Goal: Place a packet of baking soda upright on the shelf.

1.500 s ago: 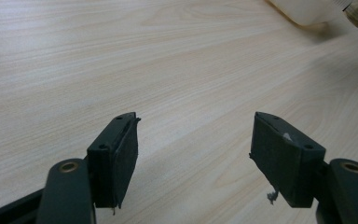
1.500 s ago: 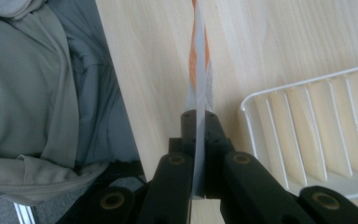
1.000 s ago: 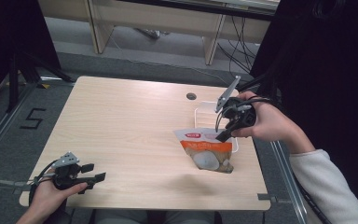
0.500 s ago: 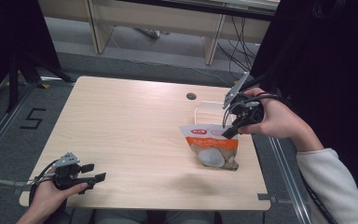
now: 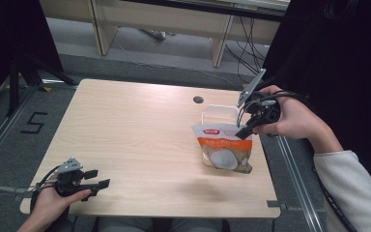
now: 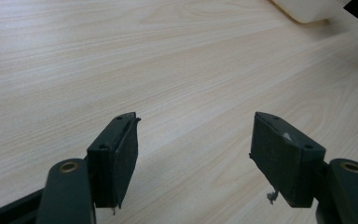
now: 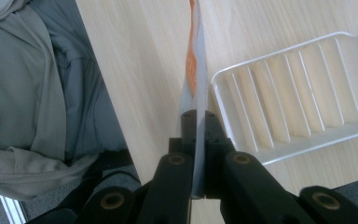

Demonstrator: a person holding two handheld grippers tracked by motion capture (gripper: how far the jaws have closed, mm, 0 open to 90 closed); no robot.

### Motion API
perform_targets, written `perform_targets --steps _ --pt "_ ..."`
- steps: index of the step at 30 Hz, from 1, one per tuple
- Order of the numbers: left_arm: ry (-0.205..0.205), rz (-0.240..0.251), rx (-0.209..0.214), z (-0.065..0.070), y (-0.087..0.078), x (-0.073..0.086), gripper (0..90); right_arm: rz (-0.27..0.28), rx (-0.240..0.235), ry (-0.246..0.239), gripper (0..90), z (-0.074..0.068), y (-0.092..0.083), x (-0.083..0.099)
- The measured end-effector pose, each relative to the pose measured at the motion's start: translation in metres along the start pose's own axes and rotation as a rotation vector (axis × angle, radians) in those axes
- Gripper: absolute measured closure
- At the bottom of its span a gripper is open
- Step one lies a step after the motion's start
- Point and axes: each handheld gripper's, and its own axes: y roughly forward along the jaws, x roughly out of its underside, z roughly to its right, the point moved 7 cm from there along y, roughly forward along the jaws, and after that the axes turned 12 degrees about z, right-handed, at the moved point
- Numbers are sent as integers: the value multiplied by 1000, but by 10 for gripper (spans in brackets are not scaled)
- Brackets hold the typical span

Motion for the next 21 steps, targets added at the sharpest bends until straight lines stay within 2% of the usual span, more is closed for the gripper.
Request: perform_targets --steps 3,4,7,8,9,13,15,21 --pt "14 1 1 -1 0 0 314 -1 18 10 900 2 -3 0" --pt "12 1 1 0 0 0 314 3 7 9 900 3 -5 1" --pt "3 1 -2 0 0 0 314 5 17 11 900 5 -8 0" --pt "8 2 0 0 0 0 314 7 22 28 900 5 -10 1" --pt "7 1 0 0 0 0 314 10 19 8 900 7 -11 0" --pt "8 1 1 0 0 0 315 2 15 13 900 11 -13 1" --pt "7 2 0 0 0 0 315 7 33 36 900 12 -13 2" --pt "7 1 0 0 0 0 315 10 25 15 900 17 -14 2"
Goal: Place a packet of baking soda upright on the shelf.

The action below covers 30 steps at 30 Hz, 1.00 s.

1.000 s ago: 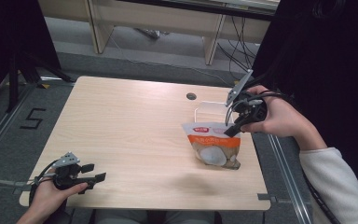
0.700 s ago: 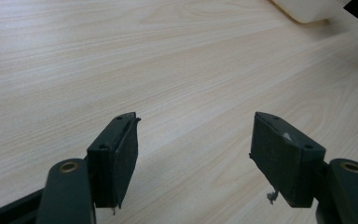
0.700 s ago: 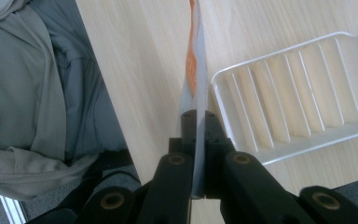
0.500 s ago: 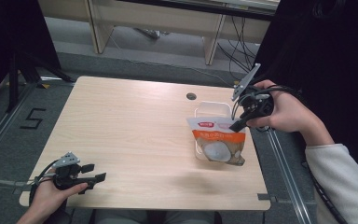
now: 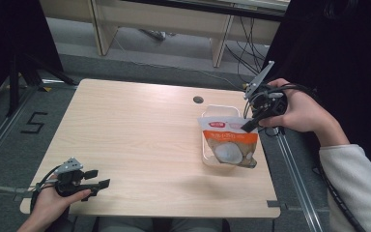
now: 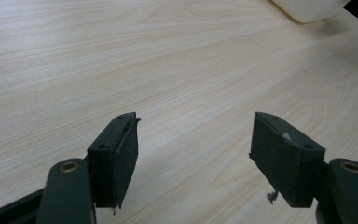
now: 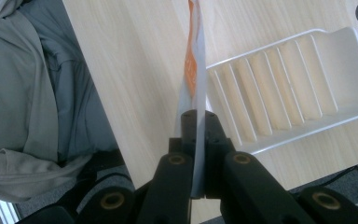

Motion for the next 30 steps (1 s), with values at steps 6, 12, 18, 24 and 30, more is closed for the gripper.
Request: perform_targets --steps 6,12,18,24,30 --pt "0 1 0 0 0 0 315 -5 3 3 900 5 -3 -1" --pt "-4 0 -2 0 0 0 315 6 27 11 900 9 -8 -5" --pt "1 -1 -2 0 0 0 315 10 27 -8 900 14 -10 -6" --pt "2 0 2 0 0 0 315 20 36 -4 900 19 -8 -9" --pt "-8 1 -5 0 0 0 315 9 28 -19 900 23 -5 -10"
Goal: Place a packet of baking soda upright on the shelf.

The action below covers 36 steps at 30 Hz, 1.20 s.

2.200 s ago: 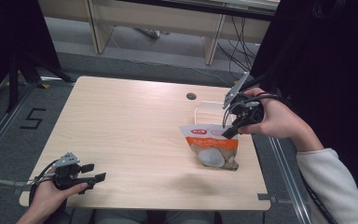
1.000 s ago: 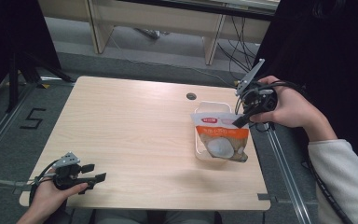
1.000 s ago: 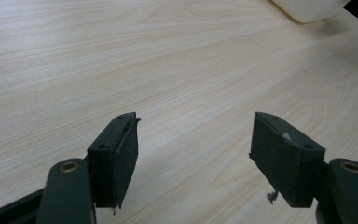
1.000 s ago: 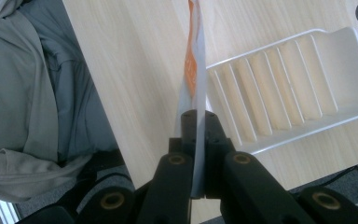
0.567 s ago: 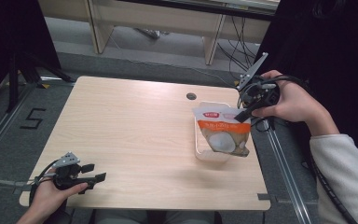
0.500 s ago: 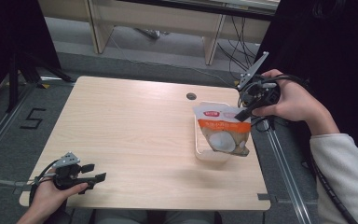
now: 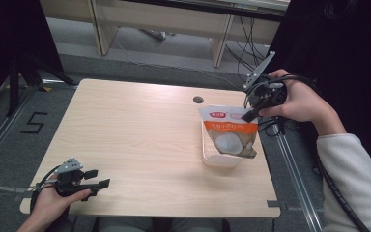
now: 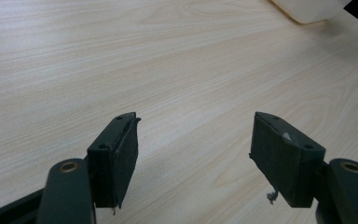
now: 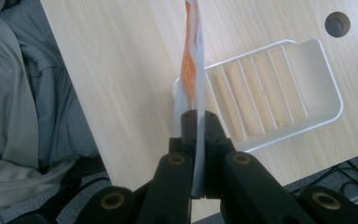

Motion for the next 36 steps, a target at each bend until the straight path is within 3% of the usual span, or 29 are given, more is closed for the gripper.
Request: perform_targets --steps 4,20,27,28,29,32,33,36 --pt "12 0 8 0 0 0 314 5 21 6 900 4 1 0" --pt "1 0 6 0 0 0 315 -6 28 -5 900 16 8 0" --pt "12 3 8 0 0 0 314 0 47 -36 900 21 13 -3" --pt "8 -2 7 0 0 0 314 -14 32 -40 900 21 12 -3" --pt "12 0 10 0 0 0 314 -4 56 -22 900 22 13 -3" --pt "13 0 7 0 0 0 314 -9 36 -41 900 24 14 -3" --pt "13 0 7 0 0 0 315 -8 54 -24 900 24 14 -3" --pt "14 0 7 0 0 0 315 -3 48 -34 900 25 15 -4"
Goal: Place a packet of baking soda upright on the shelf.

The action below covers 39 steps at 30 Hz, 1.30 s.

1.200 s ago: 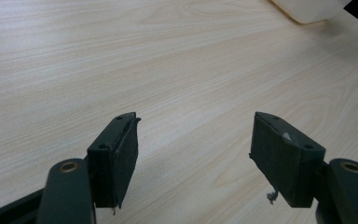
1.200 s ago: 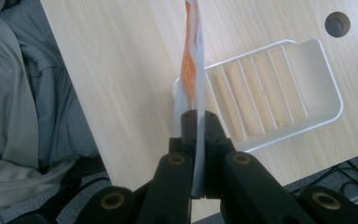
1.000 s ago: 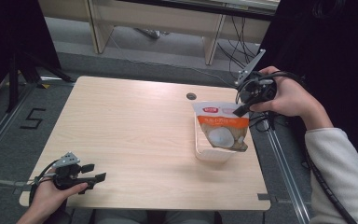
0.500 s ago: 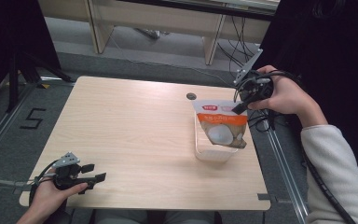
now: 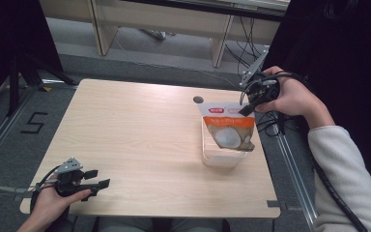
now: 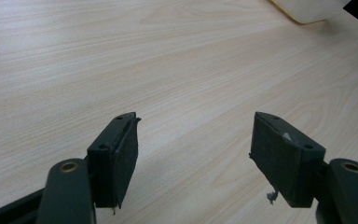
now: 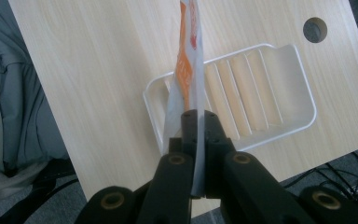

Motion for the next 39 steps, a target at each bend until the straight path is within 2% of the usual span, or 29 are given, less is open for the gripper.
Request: perform_targets --steps 8,9,11,14,16,18,19,23,29,30,31,33,34,39 --pt "-7 0 -1 0 0 0 314 -5 -7 -22 900 3 4 0" --pt "-6 1 2 0 0 0 314 -5 4 -17 900 3 5 0" --pt "-2 -1 3 0 0 0 314 -11 -9 -20 900 4 6 1" --pt "-1 0 1 0 0 0 314 -2 4 -25 900 5 8 1" --pt "-11 -1 1 0 0 0 314 -5 -10 -23 900 5 8 1" --pt "-2 0 -3 0 0 0 314 -5 -17 -34 900 6 9 1" --pt "0 -3 -2 0 0 0 314 -13 -5 -26 900 6 9 1" --pt "-1 -2 -2 0 0 0 314 1 -15 -52 900 8 11 -1" --pt "-2 -2 -2 0 0 0 314 6 -3 -57 900 10 13 -2" --pt "-2 -2 -2 0 0 0 314 1 -13 -49 900 9 14 -2" --pt "-1 -2 -2 0 0 0 314 2 -1 -64 900 11 16 -2" --pt "-2 -2 -2 0 0 0 313 -3 -4 -63 900 10 19 -2" --pt "-2 -2 -2 0 0 0 314 2 -6 -82 900 12 20 -2" --pt "-12 1 -2 1 0 0 314 2 -4 -89 900 15 25 -4"
